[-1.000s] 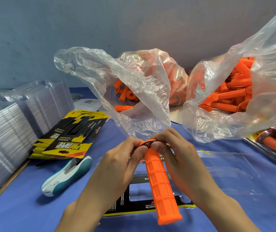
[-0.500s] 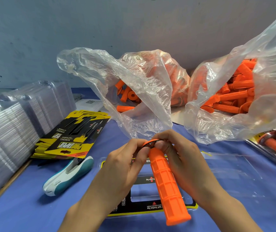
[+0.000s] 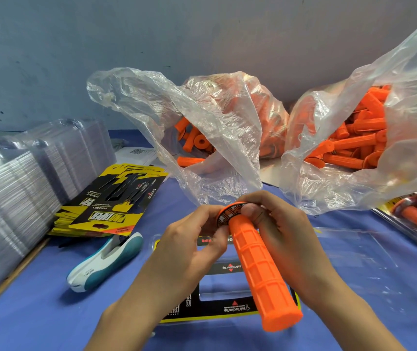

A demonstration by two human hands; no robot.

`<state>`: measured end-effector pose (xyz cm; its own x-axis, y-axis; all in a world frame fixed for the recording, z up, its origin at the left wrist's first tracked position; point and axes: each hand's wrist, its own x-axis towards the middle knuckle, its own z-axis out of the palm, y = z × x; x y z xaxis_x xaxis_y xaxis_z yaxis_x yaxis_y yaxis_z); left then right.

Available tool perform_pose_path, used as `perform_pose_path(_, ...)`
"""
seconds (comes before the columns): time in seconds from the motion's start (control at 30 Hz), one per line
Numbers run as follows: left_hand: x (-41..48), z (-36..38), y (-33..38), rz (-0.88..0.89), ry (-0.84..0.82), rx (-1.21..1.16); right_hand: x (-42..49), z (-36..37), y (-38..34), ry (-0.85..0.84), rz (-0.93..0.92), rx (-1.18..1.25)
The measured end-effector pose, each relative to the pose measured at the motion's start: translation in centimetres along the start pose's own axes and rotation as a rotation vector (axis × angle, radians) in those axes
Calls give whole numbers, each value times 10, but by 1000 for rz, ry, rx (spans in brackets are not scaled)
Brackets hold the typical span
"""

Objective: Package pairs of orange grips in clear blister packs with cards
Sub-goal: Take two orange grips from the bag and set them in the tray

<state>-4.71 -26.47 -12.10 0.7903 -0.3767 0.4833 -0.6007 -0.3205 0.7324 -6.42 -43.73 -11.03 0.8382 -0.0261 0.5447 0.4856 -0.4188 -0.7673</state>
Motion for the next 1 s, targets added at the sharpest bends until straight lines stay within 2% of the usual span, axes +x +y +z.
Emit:
perform_pose_path(0.13, -1, 0, 1, -48, 12, -53, 3, 0, 0, -29, 10, 99)
perform_pose_path(0.3, 0, 1, 1, -119, 39, -103, 3, -2, 1, -176, 104, 273)
perform_pose_path(0.6, 2, 3, 4, -168, 18, -167, 2, 2, 0, -100, 154, 235)
perform_pose_path(0.87, 2, 2, 6, -185, -9, -231, 4, 2, -1, -97, 184, 258)
perform_pose_path(1.0, 6, 5, 2, -209, 89, -323, 5, 5, 3, -74, 263, 430)
